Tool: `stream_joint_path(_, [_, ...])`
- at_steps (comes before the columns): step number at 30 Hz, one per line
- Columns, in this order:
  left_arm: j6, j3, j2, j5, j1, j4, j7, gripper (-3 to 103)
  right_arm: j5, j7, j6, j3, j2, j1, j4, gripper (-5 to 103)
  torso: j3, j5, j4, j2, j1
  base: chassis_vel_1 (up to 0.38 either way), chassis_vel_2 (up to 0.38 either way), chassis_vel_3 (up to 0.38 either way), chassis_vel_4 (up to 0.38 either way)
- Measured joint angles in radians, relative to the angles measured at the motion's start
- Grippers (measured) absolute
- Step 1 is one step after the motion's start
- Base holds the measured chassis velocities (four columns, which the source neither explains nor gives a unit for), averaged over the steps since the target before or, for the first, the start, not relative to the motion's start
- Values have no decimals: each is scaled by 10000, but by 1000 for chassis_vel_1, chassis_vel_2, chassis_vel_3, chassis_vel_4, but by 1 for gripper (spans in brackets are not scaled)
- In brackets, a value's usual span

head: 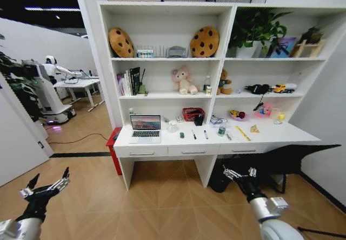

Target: Organize the objects on the table.

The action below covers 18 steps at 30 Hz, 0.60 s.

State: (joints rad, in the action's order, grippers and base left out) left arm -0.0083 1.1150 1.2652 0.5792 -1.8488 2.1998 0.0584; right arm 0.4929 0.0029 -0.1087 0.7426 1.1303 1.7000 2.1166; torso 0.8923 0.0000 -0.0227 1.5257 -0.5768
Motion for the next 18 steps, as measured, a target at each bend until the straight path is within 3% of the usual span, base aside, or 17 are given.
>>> stream_joint_path(8, [-1,-7,64,-16,5,-8,4,100,-29,3,-30,1,22,2,-45,100,-1,0,-1,2,3,-82,83,98,-95])
stream_joint_path(18, [-46,-24,137,-59,-56,23,-2,100,-29,83,-36,39,8,-3,-81,100,0,-2,0,0,0,-212,225,215,-235])
